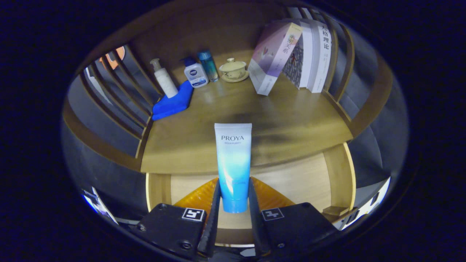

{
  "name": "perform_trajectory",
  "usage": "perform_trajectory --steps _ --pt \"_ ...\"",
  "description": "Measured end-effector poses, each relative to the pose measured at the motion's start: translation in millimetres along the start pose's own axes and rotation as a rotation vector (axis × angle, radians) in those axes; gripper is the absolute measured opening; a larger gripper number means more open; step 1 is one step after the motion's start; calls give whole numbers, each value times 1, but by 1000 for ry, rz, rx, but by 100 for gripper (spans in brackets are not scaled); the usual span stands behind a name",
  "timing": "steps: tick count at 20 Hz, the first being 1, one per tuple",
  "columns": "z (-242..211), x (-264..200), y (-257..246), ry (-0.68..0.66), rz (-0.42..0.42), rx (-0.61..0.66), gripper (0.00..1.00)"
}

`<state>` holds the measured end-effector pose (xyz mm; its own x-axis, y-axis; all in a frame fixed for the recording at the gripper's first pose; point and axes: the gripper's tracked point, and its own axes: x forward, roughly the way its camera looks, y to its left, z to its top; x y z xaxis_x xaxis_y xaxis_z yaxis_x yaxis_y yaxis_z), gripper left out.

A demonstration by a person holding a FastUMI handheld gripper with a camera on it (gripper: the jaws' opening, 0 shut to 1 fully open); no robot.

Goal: Pull open the drawer, take out the items inside it, and place them on the countertop above the cabinet.

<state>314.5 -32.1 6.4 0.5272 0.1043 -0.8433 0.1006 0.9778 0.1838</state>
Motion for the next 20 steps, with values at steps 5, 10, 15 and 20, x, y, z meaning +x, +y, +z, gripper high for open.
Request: perform_trajectory --steps 5,10,15,20 --pt "32 29 5 -5 -46 -19 44" --pt "53 55 2 -22 -50 -17 44" --pt "56 69 -5 -26 -51 -14 44" --pt "55 63 0 -57 -58 -71 47"
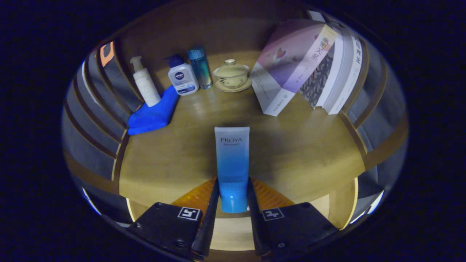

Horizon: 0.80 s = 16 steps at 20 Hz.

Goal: Pull open the drawer, take out the items inside it, and place them on the countertop above the cabinet.

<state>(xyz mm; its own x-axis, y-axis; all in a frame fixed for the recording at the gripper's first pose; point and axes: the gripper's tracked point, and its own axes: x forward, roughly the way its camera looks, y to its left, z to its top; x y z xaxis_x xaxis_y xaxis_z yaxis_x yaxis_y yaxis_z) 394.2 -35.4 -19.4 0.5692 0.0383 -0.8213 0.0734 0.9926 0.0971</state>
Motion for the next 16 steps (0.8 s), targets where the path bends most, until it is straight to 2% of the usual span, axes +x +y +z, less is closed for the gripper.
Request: perform_trajectory --steps 3,5,6,12,14,16 --pt "12 -20 0 -94 -23 -16 52" --pt "10 -41 5 -144 -10 -28 60" --pt "10 -52 8 -170 0 -38 69" --pt "-9 -124 23 -334 87 -94 67" --pt "-12 -149 24 -424 106 -107 67" --pt "-20 -176 31 -523 163 -111 67"
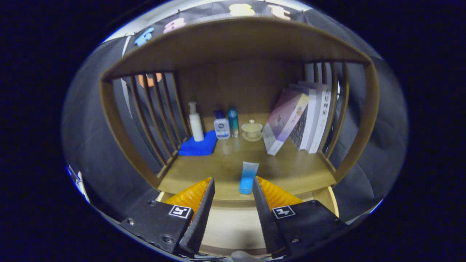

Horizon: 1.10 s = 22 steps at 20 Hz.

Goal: Pull open the drawer, take out the items inside it, and place them on the countertop above the cabinet.

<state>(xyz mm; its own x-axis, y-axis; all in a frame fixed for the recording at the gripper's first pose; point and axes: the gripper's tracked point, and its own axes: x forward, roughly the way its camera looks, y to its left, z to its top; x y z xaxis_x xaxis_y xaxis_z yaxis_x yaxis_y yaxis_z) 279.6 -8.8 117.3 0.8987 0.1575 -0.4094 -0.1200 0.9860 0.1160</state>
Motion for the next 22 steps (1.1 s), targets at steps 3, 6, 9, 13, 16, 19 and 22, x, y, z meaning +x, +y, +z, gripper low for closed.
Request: perform_trajectory --steps 3,6,9,13,16,19,22 --pt "-1 -47 -3 -135 20 13 76" --pt "-4 -84 -7 -276 14 10 100" --pt "-15 -120 -8 -396 8 7 100" --pt "-41 -145 -8 -508 -8 3 100" --pt "-76 -148 -11 -528 -38 -3 100" --pt "-119 -146 -18 -537 -71 -37 100" --pt "-172 -135 -26 -498 -109 -39 100"
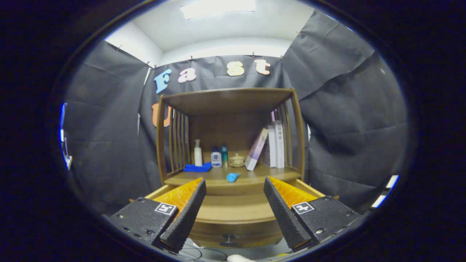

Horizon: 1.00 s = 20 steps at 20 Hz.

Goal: Pull open the drawer, take out the items inside it, and place them on the countertop above the cabinet.

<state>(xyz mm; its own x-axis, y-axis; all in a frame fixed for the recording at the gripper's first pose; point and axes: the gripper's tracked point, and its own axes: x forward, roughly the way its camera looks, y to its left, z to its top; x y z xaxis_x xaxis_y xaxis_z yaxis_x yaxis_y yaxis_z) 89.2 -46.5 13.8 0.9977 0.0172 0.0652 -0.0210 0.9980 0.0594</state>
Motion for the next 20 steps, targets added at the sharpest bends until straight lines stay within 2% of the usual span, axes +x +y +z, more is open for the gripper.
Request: perform_trajectory --steps 6,9,16,20 --pt "-103 -3 -7 153 -21 -26 100" --pt "-134 3 -7 220 -24 -17 100" --pt "-156 23 -5 250 -44 -45 100" --pt "-154 23 -3 210 -51 -46 100"
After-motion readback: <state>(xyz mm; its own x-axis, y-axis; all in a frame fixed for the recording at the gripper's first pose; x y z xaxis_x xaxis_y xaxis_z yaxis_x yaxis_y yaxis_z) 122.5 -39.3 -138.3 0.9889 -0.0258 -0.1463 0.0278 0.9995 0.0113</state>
